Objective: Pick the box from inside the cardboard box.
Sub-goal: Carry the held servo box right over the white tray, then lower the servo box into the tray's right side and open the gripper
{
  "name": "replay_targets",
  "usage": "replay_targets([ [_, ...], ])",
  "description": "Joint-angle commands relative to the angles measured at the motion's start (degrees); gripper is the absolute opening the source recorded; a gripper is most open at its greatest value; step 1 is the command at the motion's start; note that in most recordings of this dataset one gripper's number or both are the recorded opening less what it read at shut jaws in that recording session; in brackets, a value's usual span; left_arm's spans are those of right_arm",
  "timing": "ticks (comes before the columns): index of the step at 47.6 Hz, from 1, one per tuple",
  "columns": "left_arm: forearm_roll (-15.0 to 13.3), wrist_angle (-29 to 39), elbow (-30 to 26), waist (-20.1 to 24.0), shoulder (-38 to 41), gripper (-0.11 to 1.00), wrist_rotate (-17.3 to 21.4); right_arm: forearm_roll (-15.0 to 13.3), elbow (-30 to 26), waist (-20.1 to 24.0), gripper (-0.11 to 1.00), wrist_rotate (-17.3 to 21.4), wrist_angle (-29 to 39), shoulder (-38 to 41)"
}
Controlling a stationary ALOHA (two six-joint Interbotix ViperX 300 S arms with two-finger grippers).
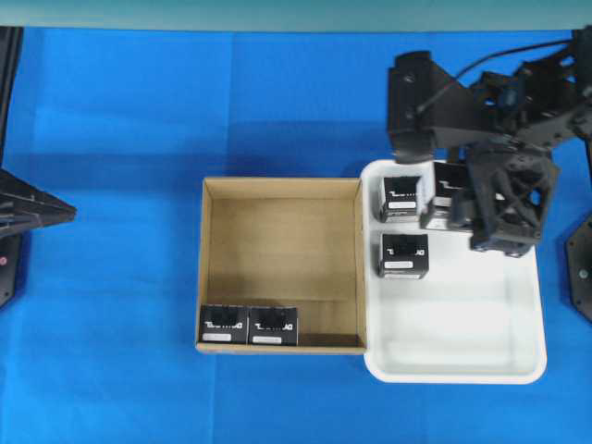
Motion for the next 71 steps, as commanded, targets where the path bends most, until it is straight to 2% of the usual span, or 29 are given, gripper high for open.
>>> replay_targets([
  [1,0.09,-0.26,-1.85,-0.26,0.18,-0.07,0.00,0.00,2.02,-0.09,0.61,0.09,-0.79,-2.20],
  [18,0.18,-0.35,-1.85,-0.18,0.26,-0.07,0.26,-0.70,17.05,-1.32,0.61,-0.18,-9.67,-9.49],
  [28,0.09,-0.53,-1.85,-0.26,0.26,-0.07,0.26,-0.44,27.95,-0.88,0.61,-0.26,-17.67,-10.20],
  [37,0.18,-0.35,-2.02,-0.26,1.05,-0.07,0.35,-0.35,33.31,-0.88,0.61,-0.62,-24.35,-9.93],
  [53,0.18,-0.62,-2.46,-0.26,1.85,-0.07,0.35,0.00,40.52,1.49,0.61,-0.35,-36.04,-7.65],
  [71,0.18,-0.62,-2.55,-0.26,2.29,-0.07,0.35,-0.88,39.81,2.20,0.61,-0.79,-40.08,1.23],
])
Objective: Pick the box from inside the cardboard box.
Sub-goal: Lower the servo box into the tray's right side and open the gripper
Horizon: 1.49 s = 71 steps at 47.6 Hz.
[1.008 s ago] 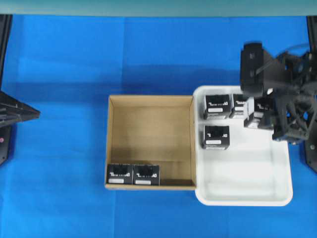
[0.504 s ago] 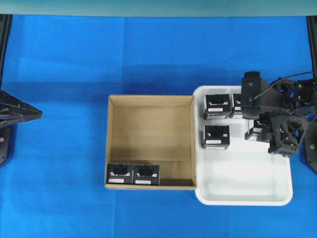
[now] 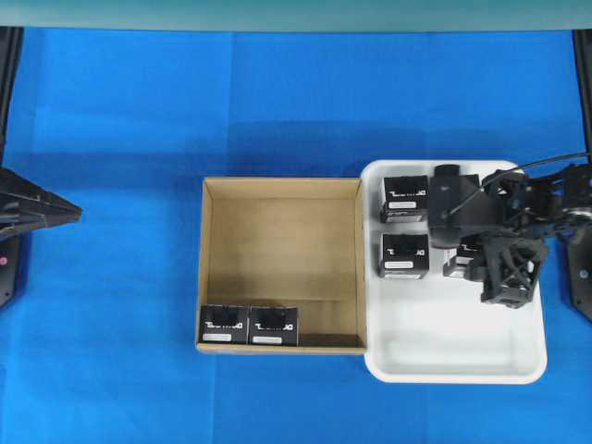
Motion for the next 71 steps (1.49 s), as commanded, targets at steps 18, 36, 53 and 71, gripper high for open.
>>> replay_targets([
  [18,0.18,-0.53,-1.49,-0.09,1.32,-0.07,0.09,-1.14,-1.05,-0.09,0.61,0.35,-4.39,5.71],
  [36,0.09,-0.62,-1.58,-0.09,1.32,-0.07,0.26,-1.23,-1.93,-0.09,0.61,0.00,-3.78,6.86],
  [53,0.18,-0.53,-1.58,-0.09,1.23,-0.07,0.35,-2.11,-2.20,0.35,0.98,0.53,-3.78,6.94],
  [71,0.18,-0.53,-1.67,-0.09,1.14,-0.07,0.35,-2.11,-6.86,0.09,0.97,2.29,1.32,3.08],
])
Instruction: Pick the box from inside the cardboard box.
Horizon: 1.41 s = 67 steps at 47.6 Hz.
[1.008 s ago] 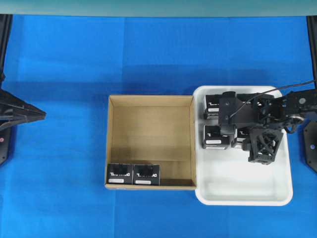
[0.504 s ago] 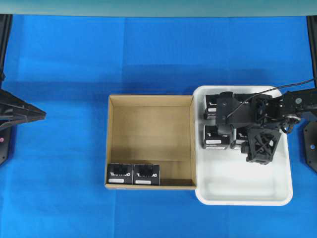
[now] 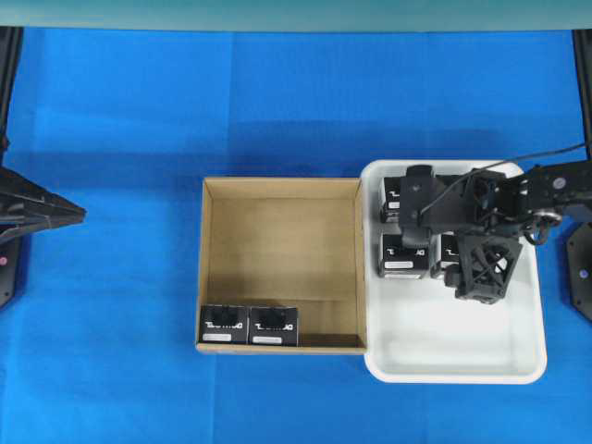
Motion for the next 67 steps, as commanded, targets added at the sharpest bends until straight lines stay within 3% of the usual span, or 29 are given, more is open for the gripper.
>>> replay_targets([
  [1,0.18,-0.44,-1.58,-0.09,0.35,-0.07,0.09,-0.09,-2.64,-0.18,0.97,0.26,2.46,-2.20],
  [12,0.18,-0.35,-1.58,-0.18,0.44,-0.07,0.09,-0.09,-6.50,-1.93,0.97,0.35,11.25,-8.96],
  [21,0.18,-0.35,-1.67,-0.18,0.35,-0.07,0.09,-0.09,-7.91,-2.99,0.97,0.35,14.41,-14.77],
  [36,0.18,-0.09,-1.76,-0.09,-0.09,-0.07,-0.09,-0.09,-7.73,-4.66,0.97,0.79,14.59,-22.24],
  [51,0.18,-0.09,-1.76,0.00,-0.18,-0.07,-0.26,0.00,-6.15,-4.66,0.97,3.96,14.06,-26.54],
  [67,0.18,-0.09,-1.67,0.18,-0.18,-0.07,-0.18,0.18,-4.83,-4.39,0.97,5.36,9.76,-31.73],
])
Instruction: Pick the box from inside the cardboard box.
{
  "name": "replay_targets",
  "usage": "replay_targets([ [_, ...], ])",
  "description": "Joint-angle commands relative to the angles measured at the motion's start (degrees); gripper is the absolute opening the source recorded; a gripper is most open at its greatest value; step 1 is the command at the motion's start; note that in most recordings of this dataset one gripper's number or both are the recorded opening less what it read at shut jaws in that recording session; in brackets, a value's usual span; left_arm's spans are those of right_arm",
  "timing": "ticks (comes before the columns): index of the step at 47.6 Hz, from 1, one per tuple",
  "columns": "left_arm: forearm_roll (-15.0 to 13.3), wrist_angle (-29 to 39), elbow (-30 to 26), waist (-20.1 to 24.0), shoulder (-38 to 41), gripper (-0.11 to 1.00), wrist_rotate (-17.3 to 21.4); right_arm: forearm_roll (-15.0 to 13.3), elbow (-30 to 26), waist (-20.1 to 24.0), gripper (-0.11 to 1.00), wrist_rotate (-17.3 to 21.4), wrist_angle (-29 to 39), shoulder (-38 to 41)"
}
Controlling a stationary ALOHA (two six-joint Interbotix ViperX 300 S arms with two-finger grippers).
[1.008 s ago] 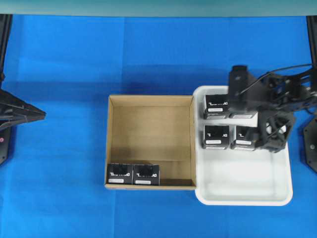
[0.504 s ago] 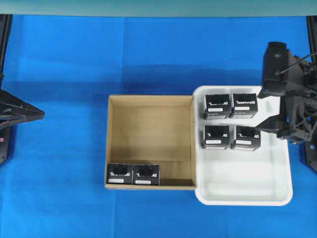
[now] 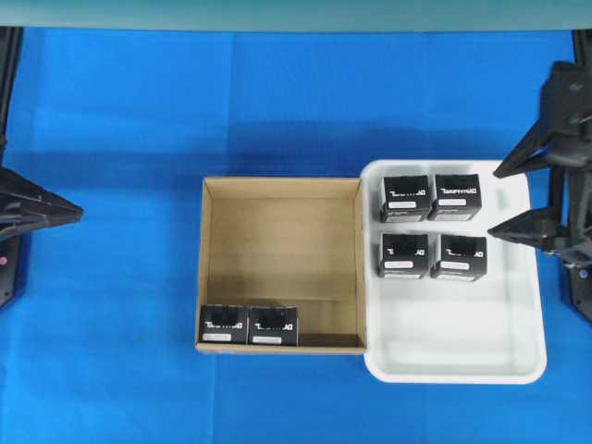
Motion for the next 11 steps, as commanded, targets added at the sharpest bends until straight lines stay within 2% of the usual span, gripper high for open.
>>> replay_targets([
  [1,0.18,-0.26,-1.58,0.18,0.26,-0.07,0.00,0.18,-0.26,0.18,0.97,0.35,-1.05,-0.62],
  [11,0.18,-0.26,-1.49,0.18,0.18,-0.07,0.00,0.18,0.35,0.35,0.97,1.14,-1.05,-0.53],
])
